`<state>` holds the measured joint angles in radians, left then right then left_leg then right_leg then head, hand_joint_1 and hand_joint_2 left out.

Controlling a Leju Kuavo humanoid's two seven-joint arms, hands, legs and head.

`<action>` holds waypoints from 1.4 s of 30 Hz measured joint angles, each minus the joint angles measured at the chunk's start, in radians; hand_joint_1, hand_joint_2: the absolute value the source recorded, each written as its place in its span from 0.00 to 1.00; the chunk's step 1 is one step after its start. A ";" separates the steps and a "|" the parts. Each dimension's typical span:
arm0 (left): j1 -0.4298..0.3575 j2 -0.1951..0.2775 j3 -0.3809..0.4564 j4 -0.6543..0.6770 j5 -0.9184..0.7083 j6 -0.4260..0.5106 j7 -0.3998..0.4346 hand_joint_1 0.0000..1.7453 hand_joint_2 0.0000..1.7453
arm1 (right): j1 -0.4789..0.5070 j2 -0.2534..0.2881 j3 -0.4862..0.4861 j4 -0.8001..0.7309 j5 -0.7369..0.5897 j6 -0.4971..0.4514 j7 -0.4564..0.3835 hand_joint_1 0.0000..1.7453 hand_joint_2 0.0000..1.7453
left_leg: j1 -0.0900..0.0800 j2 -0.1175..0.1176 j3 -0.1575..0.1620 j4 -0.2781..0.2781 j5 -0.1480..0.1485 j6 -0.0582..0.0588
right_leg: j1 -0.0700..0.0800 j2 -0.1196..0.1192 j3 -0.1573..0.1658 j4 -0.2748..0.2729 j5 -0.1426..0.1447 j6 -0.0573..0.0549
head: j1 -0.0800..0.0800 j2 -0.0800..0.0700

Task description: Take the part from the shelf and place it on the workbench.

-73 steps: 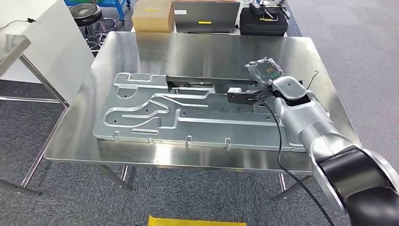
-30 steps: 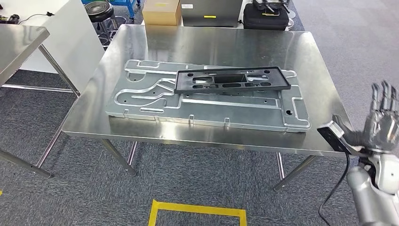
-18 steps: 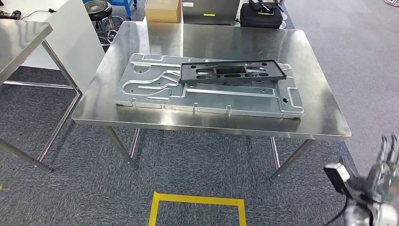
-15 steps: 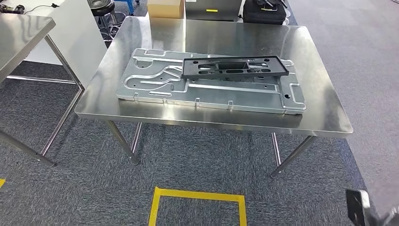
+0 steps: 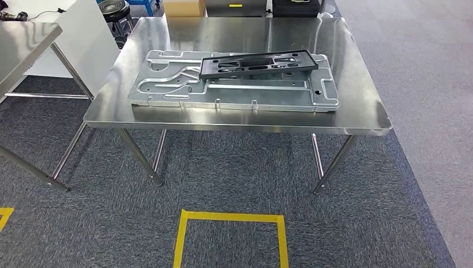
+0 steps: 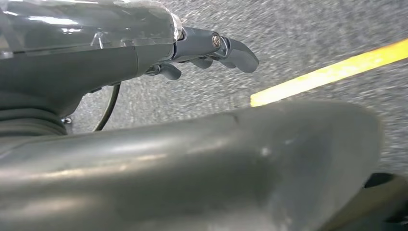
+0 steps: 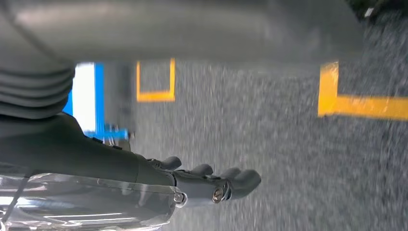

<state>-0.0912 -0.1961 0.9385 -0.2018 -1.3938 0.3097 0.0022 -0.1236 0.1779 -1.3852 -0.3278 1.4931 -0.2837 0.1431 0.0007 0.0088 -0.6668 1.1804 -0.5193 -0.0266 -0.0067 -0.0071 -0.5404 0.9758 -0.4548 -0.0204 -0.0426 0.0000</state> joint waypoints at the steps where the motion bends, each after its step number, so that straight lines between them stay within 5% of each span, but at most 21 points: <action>1: 0.001 0.003 -0.005 0.000 -0.008 -0.003 0.004 0.00 0.00 | 0.000 0.003 0.007 0.032 0.022 0.007 -0.014 0.00 0.00 | 0.002 -0.001 0.037 0.025 -0.017 -0.002 | 0.001 -0.002 -0.037 0.005 0.026 0.001 | 0.000 0.000; 3: -0.004 0.007 -0.014 0.000 -0.018 -0.008 0.004 0.00 0.00 | -0.001 0.003 0.031 0.070 0.062 -0.006 -0.046 0.00 0.00 | 0.001 -0.003 0.183 -0.094 0.004 0.008 | 0.004 -0.004 -0.091 0.017 0.066 0.010 | 0.000 0.000; 4: -0.007 0.007 -0.016 -0.001 -0.019 -0.008 0.004 0.00 0.00 | -0.002 0.002 0.044 0.076 0.069 -0.005 -0.054 0.00 0.00 | -0.002 -0.003 0.233 -0.165 -0.012 0.017 | 0.004 -0.004 -0.096 0.018 0.076 0.014 | 0.000 0.000; 6: -0.011 0.008 -0.018 -0.001 -0.019 -0.008 0.002 0.00 0.00 | -0.002 0.001 0.063 0.087 0.074 -0.004 -0.062 0.00 0.00 | -0.008 -0.003 0.268 -0.236 -0.030 0.033 | 0.004 -0.006 -0.101 0.013 0.100 0.026 | 0.000 0.000; 8: -0.010 0.008 -0.018 -0.001 -0.019 -0.009 0.002 0.00 0.00 | -0.001 -0.001 0.074 0.096 0.075 -0.004 -0.065 0.00 0.00 | -0.006 0.000 0.249 -0.238 -0.007 0.051 | 0.002 -0.004 -0.110 0.014 0.100 0.037 | 0.000 0.000; 10: -0.009 0.008 -0.020 0.000 -0.018 -0.010 0.001 0.00 0.00 | 0.001 -0.003 0.081 0.101 0.075 -0.005 -0.065 0.00 0.00 | -0.001 0.004 0.222 -0.240 0.021 0.066 | -0.001 0.000 -0.137 0.074 0.022 0.045 | 0.000 0.000; 12: -0.009 0.009 -0.022 0.000 -0.018 -0.010 -0.001 0.00 0.00 | 0.004 -0.003 0.092 0.106 0.075 -0.006 -0.061 0.00 0.00 | -0.003 0.006 0.187 -0.237 0.046 0.071 | -0.004 0.002 -0.171 0.204 -0.084 0.052 | 0.000 0.000; 13: -0.009 0.009 -0.023 0.000 -0.018 -0.009 -0.003 0.00 0.00 | 0.005 -0.003 0.099 0.108 0.075 -0.005 -0.055 0.00 0.00 | -0.004 0.007 0.168 -0.233 0.058 0.071 | -0.005 0.003 -0.180 0.264 -0.107 0.055 | 0.000 0.000; 15: -0.010 0.009 -0.024 0.000 -0.018 -0.007 -0.004 0.00 0.00 | 0.006 -0.004 0.123 0.111 0.075 -0.001 -0.040 0.00 0.00 | -0.005 0.009 0.128 -0.221 0.080 0.067 | -0.007 0.003 -0.157 0.304 -0.083 0.059 | 0.000 0.000; 17: -0.013 0.009 -0.025 0.000 -0.018 -0.005 -0.005 0.00 0.00 | 0.006 -0.004 0.152 0.113 0.075 0.006 -0.023 0.00 0.00 | -0.004 0.008 0.089 -0.204 0.098 0.060 | -0.008 0.003 -0.066 0.214 -0.036 0.058 | 0.000 0.000; 19: -0.016 0.009 -0.026 0.000 -0.018 -0.003 -0.005 0.00 0.00 | 0.005 -0.003 0.180 0.115 0.074 0.020 -0.008 0.00 0.00 | -0.006 0.008 0.060 -0.187 0.112 0.050 | -0.006 0.004 0.036 0.071 -0.049 0.052 | 0.000 0.000; 22: -0.015 0.009 -0.029 0.000 -0.022 0.000 -0.005 0.00 0.00 | 0.006 -0.001 0.209 0.122 0.069 0.063 0.000 0.00 0.00 | -0.007 0.008 0.045 -0.181 0.134 0.032 | -0.001 0.005 0.068 0.000 -0.068 0.033 | 0.000 0.000; 24: -0.010 0.010 -0.031 0.000 -0.025 0.000 -0.001 0.00 0.00 | 0.007 0.000 0.220 0.126 0.067 0.084 0.000 0.00 0.00 | -0.003 0.005 0.033 -0.161 0.108 0.020 | -0.003 0.001 0.055 -0.002 -0.052 0.016 | 0.000 0.000; 28: 0.002 0.013 -0.036 0.000 -0.038 -0.010 0.024 0.00 0.00 | 0.008 0.002 0.229 0.128 0.050 0.093 -0.012 0.00 0.00 | 0.003 0.001 -0.028 0.064 -0.063 0.001 | -0.001 -0.003 0.009 -0.001 -0.013 -0.002 | 0.000 0.000; 30: 0.005 0.016 -0.038 0.000 -0.039 -0.013 0.031 0.00 0.00 | 0.009 0.003 0.229 0.129 0.043 0.103 -0.021 0.00 0.00 | 0.004 0.001 -0.013 0.110 -0.063 0.001 | 0.002 -0.003 -0.020 0.003 0.007 -0.001 | 0.000 0.000; 31: 0.005 0.017 -0.039 0.000 -0.039 -0.013 0.030 0.00 0.00 | 0.009 0.003 0.229 0.129 0.042 0.108 -0.022 0.00 0.00 | 0.004 0.001 0.023 0.077 -0.037 0.004 | 0.003 -0.003 -0.034 0.006 0.015 0.001 | 0.000 0.000; 33: 0.004 0.020 -0.040 0.000 -0.039 -0.009 0.025 0.00 0.00 | 0.008 0.005 0.229 0.130 0.040 0.118 -0.022 0.00 0.00 | 0.000 -0.001 0.134 -0.068 0.002 0.017 | 0.005 -0.002 -0.056 0.012 0.031 0.005 | 0.000 0.000; 35: 0.001 0.022 -0.040 -0.001 -0.039 -0.004 0.015 0.00 0.00 | 0.008 0.008 0.229 0.130 0.036 0.123 -0.024 0.00 0.00 | -0.006 -0.004 0.218 -0.197 -0.003 0.031 | 0.006 -0.003 -0.066 0.014 0.046 0.014 | 0.000 0.000; 38: 0.001 0.023 -0.040 -0.001 -0.038 -0.001 0.006 0.00 0.00 | 0.009 0.010 0.229 0.130 0.032 0.125 -0.031 0.00 0.00 | -0.008 -0.002 0.222 -0.236 0.005 0.047 | 0.004 -0.003 -0.073 0.010 0.066 0.032 | 0.000 0.000; 40: 0.000 0.023 -0.040 0.000 -0.039 -0.001 0.005 0.00 0.00 | 0.010 0.011 0.229 0.130 0.032 0.125 -0.033 0.00 0.00 | -0.003 0.002 0.204 -0.242 0.029 0.062 | 0.003 0.001 -0.087 0.043 0.019 0.042 | 0.000 0.000; 42: -0.001 0.023 -0.041 0.000 -0.041 -0.003 0.005 0.00 0.00 | 0.010 0.011 0.229 0.130 0.032 0.126 -0.035 0.00 0.00 | -0.003 0.004 0.176 -0.242 0.052 0.072 | 0.000 0.004 -0.117 0.151 -0.086 0.048 | 0.000 0.000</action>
<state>-0.0922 -0.1732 0.8976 -0.2022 -1.4345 0.3071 0.0076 -0.1131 0.1884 -1.1558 -0.1976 1.5247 -0.1576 0.1082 -0.0021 0.0129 -0.4910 0.9388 -0.4673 0.0451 -0.0067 -0.0035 -0.6571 1.1265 -0.5413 0.0276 -0.0427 0.0000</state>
